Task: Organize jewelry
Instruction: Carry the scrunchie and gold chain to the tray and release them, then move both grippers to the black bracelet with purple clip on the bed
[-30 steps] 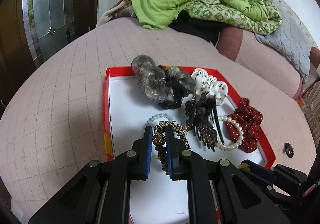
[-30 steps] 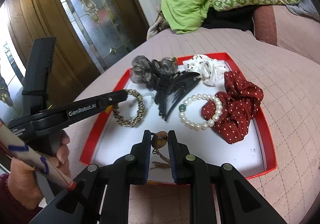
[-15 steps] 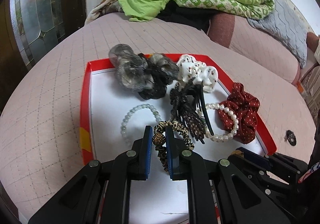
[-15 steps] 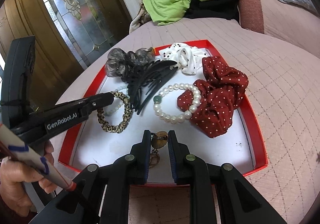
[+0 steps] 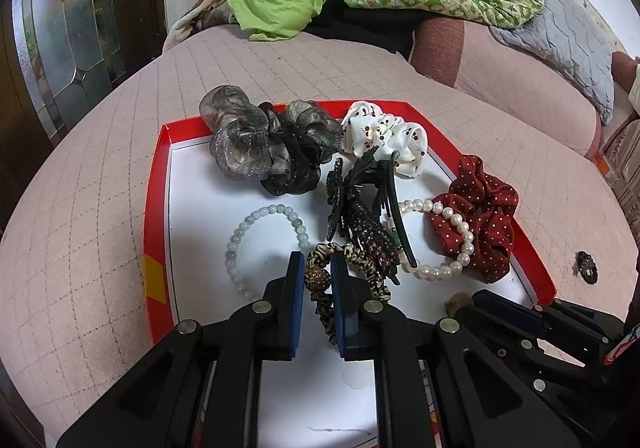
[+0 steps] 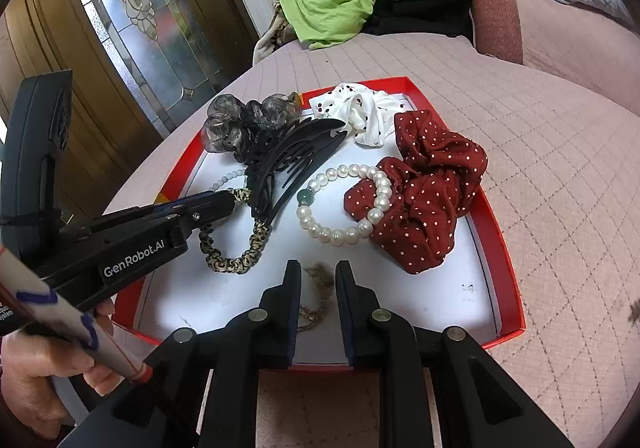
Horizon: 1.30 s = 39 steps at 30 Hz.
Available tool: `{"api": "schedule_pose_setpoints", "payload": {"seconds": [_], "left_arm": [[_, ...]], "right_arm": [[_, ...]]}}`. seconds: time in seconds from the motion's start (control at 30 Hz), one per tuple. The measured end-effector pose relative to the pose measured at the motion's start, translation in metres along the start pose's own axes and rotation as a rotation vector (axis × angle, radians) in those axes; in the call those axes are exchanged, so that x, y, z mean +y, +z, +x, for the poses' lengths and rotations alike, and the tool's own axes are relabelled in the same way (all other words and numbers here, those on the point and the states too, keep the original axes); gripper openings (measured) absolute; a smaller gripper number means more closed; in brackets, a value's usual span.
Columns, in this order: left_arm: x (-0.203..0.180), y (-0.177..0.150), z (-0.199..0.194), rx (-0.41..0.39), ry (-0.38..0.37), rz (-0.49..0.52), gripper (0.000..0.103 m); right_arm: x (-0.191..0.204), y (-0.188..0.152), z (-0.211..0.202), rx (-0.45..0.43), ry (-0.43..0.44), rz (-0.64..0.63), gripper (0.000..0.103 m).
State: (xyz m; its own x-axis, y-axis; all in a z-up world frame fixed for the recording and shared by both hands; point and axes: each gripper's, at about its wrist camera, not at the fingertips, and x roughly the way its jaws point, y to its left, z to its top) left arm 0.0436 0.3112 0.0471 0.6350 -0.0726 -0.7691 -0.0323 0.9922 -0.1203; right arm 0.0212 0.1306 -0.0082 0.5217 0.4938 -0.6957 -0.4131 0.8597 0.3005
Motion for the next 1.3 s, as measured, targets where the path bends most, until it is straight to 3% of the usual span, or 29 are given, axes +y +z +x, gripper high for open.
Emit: {"api": "schedule_pose_setpoints", "payload": {"seconds": [0.1, 0.63, 0.97, 1.3], "left_arm": [[-0.001, 0.000, 0.000, -0.001, 0.002, -0.001, 0.012], [-0.021, 0.011, -0.015, -0.082, -0.010, -0.002, 0.013], [-0.061, 0.017, -0.022, -0.133, -0.055, 0.044, 0.013], [-0.100, 0.016, -0.019, -0.132, -0.082, 0.104, 0.013]], "right_arm": [[-0.001, 0.000, -0.003, 0.000, 0.010, 0.010, 0.026], [-0.013, 0.011, -0.033, -0.066, 0.031, 0.054, 0.027], [-0.043, 0.010, -0.061, -0.095, 0.001, 0.099, 0.027], [-0.068, 0.006, -0.084, -0.107, -0.025, 0.125, 0.027]]}}
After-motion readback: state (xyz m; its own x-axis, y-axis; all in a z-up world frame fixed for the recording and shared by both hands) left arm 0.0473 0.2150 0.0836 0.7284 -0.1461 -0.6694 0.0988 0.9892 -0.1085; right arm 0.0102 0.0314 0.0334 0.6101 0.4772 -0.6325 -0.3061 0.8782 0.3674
